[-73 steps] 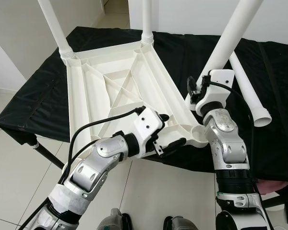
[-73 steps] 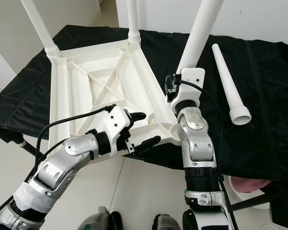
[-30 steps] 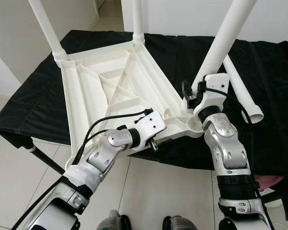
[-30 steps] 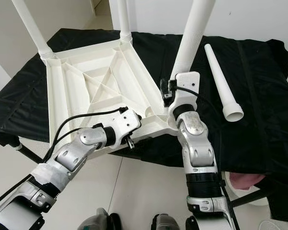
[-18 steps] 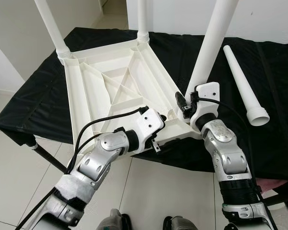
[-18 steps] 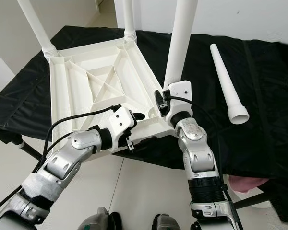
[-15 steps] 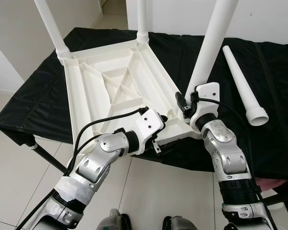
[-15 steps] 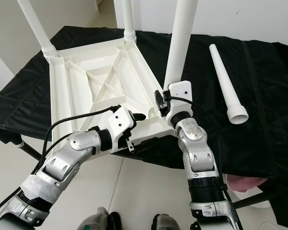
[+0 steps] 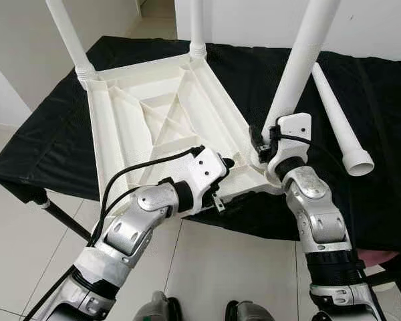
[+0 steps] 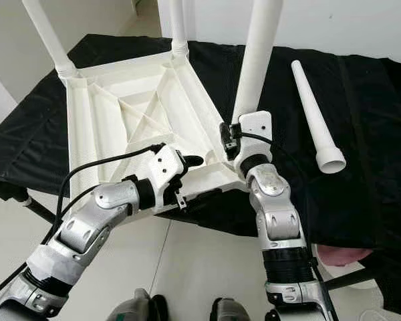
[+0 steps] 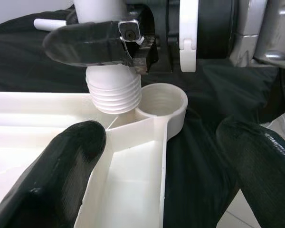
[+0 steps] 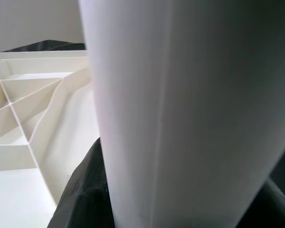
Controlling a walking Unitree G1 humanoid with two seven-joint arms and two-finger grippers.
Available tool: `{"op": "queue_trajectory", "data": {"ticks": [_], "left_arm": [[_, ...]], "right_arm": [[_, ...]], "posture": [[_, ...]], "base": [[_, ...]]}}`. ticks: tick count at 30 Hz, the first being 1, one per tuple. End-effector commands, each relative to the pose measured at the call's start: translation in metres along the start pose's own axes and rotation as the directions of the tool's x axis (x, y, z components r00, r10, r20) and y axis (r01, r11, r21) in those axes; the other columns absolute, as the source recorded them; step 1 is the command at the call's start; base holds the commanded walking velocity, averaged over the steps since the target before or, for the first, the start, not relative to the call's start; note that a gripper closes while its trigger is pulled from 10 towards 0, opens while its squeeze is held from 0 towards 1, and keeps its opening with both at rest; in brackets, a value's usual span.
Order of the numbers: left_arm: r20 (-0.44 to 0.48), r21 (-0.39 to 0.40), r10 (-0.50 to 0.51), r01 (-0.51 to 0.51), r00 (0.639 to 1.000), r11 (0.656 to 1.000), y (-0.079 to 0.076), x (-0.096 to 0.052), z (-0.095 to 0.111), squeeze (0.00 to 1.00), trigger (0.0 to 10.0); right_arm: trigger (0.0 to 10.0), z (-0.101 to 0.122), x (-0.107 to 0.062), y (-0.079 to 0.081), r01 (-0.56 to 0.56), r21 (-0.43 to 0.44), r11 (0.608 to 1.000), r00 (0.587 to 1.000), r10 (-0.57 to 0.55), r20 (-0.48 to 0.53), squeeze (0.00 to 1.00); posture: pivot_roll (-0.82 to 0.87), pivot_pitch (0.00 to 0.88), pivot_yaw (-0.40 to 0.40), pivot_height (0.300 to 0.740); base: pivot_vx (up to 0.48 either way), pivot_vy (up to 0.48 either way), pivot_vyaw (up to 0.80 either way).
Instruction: Building children table
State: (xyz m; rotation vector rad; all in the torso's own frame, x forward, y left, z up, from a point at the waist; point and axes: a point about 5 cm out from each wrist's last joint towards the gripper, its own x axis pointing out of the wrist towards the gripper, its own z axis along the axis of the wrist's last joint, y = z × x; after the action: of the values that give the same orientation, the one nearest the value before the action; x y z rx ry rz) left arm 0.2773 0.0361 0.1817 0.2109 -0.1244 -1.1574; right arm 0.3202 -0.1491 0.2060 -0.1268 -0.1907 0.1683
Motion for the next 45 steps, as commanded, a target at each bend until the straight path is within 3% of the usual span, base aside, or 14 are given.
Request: {"op": "queue_trajectory", "data": {"ticks": [1,27,34,39,41,45], "left_arm": [[-0.007,-0.009,-0.057,0.057,0.998,0.998,-0.003,-0.002,0.0,0.0,10.0],[-0.007,-0.01,-0.055,0.055,0.998,0.998,-0.002,0.001,0.002,0.0,10.0],[0.001,-0.016,-0.066,0.066,0.998,0.998,-0.002,0.004,0.006,0.0,10.0],[0.004,-0.018,-0.07,0.07,0.998,0.997,-0.004,0.006,0.006,0.0,10.0],[-0.004,-0.022,-0.07,0.07,0.998,0.997,-0.006,0.005,0.002,0.0,10.0],[-0.005,-0.02,-0.069,0.068,0.998,0.997,-0.006,0.005,0.003,0.0,10.0]], "right_arm": [[10.0,0.006,0.0,0.001,0.002,-0.008,1.0,1.0,-0.002,0.019,0.0],[10.0,0.014,-0.009,0.002,-0.009,-0.025,1.0,1.0,0.009,0.013,0.0],[10.0,0.013,-0.028,0.008,-0.014,-0.013,1.0,1.0,0.014,-0.009,0.0],[10.0,0.003,-0.039,0.004,-0.004,-0.021,1.0,0.998,0.003,-0.056,0.0],[10.0,-0.024,-0.047,-0.008,-0.013,-0.056,0.998,0.991,0.005,-0.136,0.0],[10.0,-0.033,-0.05,-0.009,-0.033,-0.063,0.997,0.988,0.023,-0.154,0.0]], "posture": [[-0.09,0.127,0.049,0.74],[-0.1,0.143,0.052,0.74],[-0.11,0.15,0.055,0.74],[-0.11,0.147,0.058,0.74],[-0.11,0.125,0.066,0.74],[-0.11,0.124,0.066,0.74]], "base": [[0.0,0.0,0.0],[0.0,0.0,0.0],[0.0,0.0,0.0],[0.0,0.0,0.0],[0.0,0.0,0.0],[0.0,0.0,0.0]]}}
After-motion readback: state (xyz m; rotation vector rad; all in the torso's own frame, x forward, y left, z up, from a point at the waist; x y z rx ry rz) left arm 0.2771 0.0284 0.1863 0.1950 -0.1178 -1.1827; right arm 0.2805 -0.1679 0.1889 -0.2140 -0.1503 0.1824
